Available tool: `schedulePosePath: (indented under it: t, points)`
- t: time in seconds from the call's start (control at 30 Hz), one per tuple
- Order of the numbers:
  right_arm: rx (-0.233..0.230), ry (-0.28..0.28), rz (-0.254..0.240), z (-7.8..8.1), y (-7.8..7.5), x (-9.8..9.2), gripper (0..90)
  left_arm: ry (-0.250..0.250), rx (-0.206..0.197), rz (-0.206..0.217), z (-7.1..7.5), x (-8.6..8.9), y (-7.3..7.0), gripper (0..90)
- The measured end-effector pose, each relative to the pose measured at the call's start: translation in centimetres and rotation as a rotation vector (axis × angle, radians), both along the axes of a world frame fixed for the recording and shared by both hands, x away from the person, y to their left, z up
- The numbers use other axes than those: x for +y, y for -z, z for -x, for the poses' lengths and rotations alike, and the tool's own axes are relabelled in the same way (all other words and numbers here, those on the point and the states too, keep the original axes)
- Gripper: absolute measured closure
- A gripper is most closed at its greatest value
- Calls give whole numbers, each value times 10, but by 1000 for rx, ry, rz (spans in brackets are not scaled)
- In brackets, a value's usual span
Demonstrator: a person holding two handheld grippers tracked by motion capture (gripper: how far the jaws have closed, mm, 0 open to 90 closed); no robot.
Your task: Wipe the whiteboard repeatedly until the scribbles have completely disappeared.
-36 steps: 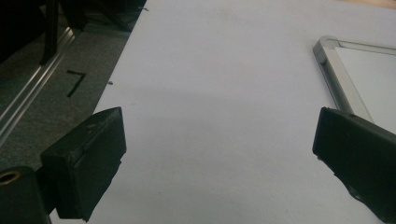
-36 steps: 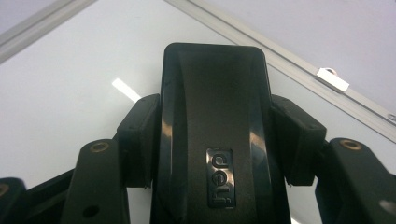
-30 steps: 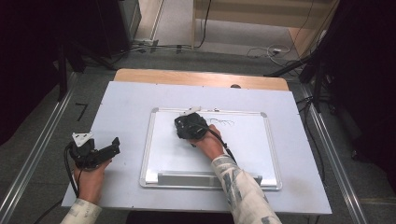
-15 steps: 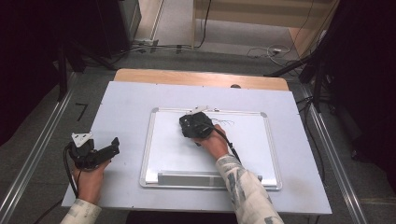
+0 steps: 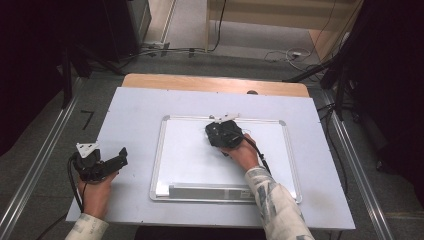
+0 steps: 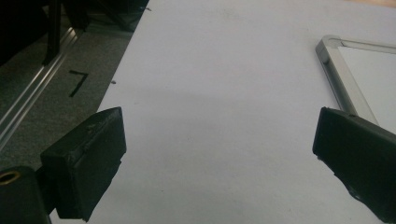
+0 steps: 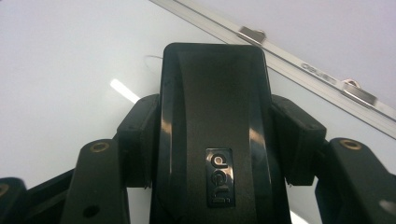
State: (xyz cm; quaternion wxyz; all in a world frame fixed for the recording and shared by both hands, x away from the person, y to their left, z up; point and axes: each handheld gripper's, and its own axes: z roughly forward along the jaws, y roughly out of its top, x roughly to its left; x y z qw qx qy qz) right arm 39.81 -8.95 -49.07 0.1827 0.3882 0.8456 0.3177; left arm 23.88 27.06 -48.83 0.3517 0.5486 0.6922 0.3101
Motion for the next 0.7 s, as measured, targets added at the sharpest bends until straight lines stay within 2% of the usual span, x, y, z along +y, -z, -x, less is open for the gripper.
schedulePosePath:
  t: [0.43, 0.7]
  points:
    - [2, 74, 5, -5, -1, -51, 385, -4, 2, -4, 0, 0, 0, 27]
    - [7, 148, 13, -12, -2, -86, 385, -7, 4, -4, 0, 0, 1, 27]
